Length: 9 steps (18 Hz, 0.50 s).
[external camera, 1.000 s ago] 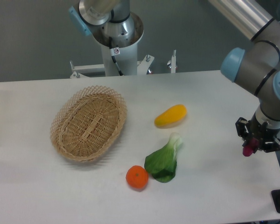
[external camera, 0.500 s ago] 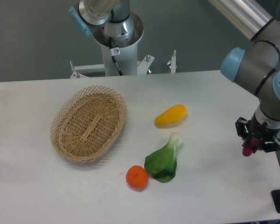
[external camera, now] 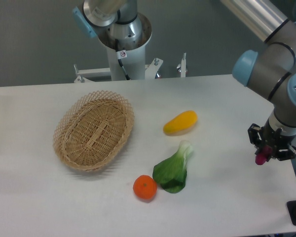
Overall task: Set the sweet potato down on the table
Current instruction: 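Move the held sweet potato toward the yellow squash and lower it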
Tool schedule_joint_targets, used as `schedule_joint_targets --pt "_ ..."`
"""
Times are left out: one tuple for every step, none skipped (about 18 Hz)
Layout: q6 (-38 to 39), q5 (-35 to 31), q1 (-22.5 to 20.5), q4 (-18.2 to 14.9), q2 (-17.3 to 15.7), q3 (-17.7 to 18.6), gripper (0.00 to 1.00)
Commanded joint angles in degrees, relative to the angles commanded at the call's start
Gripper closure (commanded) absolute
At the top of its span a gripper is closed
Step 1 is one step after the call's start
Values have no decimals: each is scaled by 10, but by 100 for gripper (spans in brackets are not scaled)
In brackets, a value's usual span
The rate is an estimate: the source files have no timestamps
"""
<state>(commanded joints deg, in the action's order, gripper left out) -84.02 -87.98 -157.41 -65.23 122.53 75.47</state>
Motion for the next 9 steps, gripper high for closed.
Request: schedule_joint_targets --pt "-5 -1 0 18 -13 29 63" --pt "-20 -1 0 36 -26 59 63" --pt "-39 0 -1 58 -39 89 63" --pt "-57 0 -2 80 -50 116 63" --pt "-70 0 -4 102 -61 141 63" --pt "-80 0 -8 119 -69 165 63" --pt "-94 1 -15 129 -77 187 63" --pt "-116 1 -22 135 -86 205 64" --pt "-144 1 -29 136 -93 218 66"
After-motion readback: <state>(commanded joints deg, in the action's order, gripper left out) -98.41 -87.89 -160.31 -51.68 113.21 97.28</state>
